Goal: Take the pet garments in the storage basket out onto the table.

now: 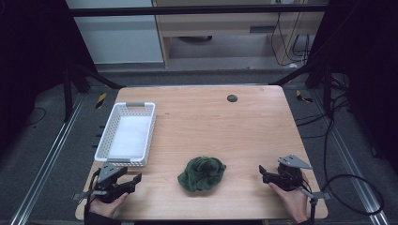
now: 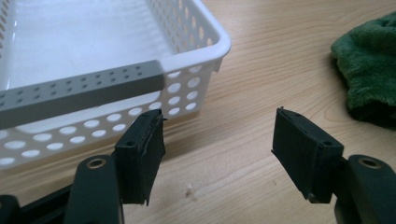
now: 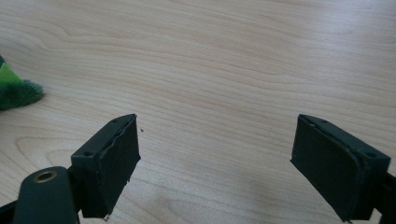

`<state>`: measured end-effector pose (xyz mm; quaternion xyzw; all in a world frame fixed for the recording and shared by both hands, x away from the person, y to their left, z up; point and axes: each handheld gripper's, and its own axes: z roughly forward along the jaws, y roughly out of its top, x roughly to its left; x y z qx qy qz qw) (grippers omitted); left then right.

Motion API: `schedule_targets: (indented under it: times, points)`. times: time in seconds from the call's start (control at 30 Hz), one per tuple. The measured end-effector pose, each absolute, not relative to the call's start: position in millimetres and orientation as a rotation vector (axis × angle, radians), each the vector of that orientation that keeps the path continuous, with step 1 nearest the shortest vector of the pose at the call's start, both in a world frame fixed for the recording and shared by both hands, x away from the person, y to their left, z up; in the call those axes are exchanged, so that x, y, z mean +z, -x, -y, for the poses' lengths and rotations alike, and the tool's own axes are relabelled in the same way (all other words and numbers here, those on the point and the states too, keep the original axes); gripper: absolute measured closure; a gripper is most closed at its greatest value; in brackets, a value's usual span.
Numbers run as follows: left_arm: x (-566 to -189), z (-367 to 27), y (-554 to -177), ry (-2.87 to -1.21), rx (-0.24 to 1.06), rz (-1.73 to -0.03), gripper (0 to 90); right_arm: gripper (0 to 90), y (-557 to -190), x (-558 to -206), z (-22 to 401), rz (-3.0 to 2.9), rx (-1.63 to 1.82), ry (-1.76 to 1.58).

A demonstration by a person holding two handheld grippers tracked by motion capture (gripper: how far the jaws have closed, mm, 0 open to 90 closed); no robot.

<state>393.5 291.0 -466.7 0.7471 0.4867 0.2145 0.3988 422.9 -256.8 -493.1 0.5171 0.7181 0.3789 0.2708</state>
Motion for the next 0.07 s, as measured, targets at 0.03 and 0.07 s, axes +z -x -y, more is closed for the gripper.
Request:
schedule_targets:
  times: [0.03, 0.07]
  points:
    - [-466.7, -291.0, -393.5, -1.891, 0.543, -1.232, 33.2, 14.9, -422.9, -493.1, 256.8, -1.935, 1.021, -1.393]
    - [-467.0, -292.7, -392.9, -1.891, 0.542, -1.233, 33.0, 14.9, -422.3, -493.3, 256.4, -1.938, 1.022, -1.388]
